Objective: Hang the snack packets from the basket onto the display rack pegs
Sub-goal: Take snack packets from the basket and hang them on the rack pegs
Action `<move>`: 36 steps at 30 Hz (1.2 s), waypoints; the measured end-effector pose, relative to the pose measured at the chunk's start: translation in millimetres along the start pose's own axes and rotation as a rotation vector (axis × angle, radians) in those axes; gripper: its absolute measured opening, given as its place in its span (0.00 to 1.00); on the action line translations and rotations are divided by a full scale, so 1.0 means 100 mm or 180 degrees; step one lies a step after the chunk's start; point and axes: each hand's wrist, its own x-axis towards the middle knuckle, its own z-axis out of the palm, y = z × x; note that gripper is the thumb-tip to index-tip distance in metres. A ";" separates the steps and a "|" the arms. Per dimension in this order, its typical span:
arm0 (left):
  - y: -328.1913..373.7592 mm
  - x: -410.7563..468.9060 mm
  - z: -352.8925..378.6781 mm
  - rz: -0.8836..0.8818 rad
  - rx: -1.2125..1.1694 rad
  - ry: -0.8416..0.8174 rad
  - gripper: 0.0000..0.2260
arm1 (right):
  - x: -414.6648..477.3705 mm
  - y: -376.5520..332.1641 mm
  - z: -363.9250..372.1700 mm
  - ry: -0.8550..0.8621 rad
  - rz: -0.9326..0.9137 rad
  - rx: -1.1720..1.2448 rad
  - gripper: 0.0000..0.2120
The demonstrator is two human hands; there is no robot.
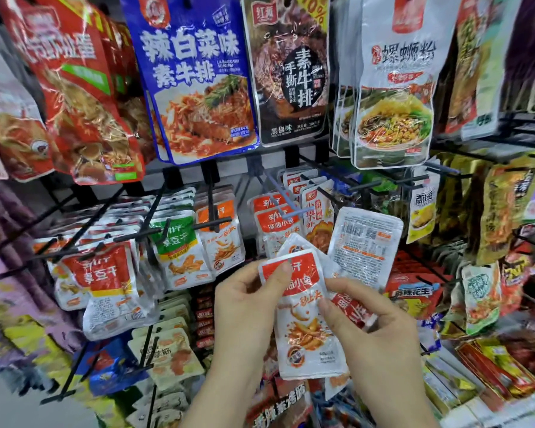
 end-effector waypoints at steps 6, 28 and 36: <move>0.20 0.27 0.04 0.0312 0.0171 0.0051 0.08 | 0.18 -0.05 -0.06 -0.0037 -0.0092 -0.0148 0.10; 0.08 0.53 0.25 0.0895 0.0391 0.0471 0.10 | 0.24 0.03 -0.20 0.0038 -0.0314 -0.0494 0.11; -0.01 0.54 0.22 0.1625 0.0934 0.0390 0.15 | 0.20 0.01 -0.32 -0.0115 -0.0750 -0.1116 0.14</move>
